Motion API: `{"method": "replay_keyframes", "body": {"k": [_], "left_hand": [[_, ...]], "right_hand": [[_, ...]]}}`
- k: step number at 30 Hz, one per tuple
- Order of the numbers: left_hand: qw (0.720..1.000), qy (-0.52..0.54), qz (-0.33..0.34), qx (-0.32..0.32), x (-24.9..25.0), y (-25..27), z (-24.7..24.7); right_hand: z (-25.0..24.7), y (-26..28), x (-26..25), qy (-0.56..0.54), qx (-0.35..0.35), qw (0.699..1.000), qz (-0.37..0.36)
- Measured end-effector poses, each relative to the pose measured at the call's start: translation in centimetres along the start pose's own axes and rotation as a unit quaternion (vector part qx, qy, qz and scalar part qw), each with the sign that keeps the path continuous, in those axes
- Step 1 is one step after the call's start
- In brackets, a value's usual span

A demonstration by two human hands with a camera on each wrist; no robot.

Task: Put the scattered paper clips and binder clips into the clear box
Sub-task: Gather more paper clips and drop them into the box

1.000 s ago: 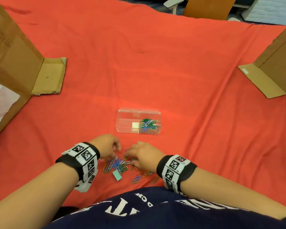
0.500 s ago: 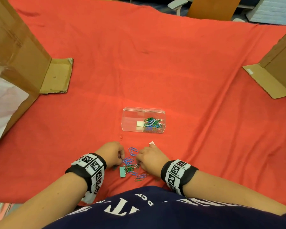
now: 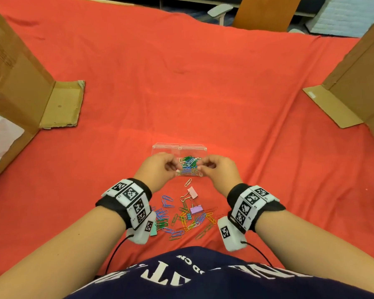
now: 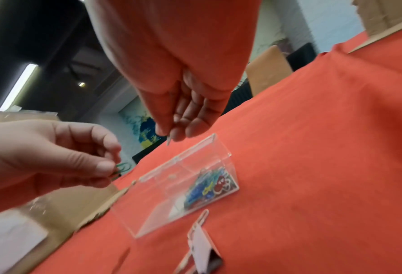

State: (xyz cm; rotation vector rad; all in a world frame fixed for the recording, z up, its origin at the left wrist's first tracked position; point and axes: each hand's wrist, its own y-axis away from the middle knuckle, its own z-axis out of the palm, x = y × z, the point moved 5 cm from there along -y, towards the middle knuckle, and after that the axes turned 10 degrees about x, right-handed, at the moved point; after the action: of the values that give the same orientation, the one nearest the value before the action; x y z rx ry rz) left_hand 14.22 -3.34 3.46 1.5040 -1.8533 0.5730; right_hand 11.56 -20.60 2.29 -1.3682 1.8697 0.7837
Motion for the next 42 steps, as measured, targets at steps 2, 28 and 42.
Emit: {"method": "replay_keyframes", "body": {"k": [2,28,42], "left_hand": [[0.999,0.039,-0.007,0.027,1.0,-0.8,0.2],[0.960,-0.186,0.002,-0.208,-5.7,2.9,3.6],[0.957,-0.199,0.013,-0.213,-5.5,3.0,4.4]], "right_hand": [[-0.4,-0.8,-0.1,-0.039,0.029,0.998,0.030],[7.2,4.4,2.0,0.346,-0.287,0.858,-0.249],[7.2,5.8,2.7,0.360,-0.248,0.877,-0.198]]}}
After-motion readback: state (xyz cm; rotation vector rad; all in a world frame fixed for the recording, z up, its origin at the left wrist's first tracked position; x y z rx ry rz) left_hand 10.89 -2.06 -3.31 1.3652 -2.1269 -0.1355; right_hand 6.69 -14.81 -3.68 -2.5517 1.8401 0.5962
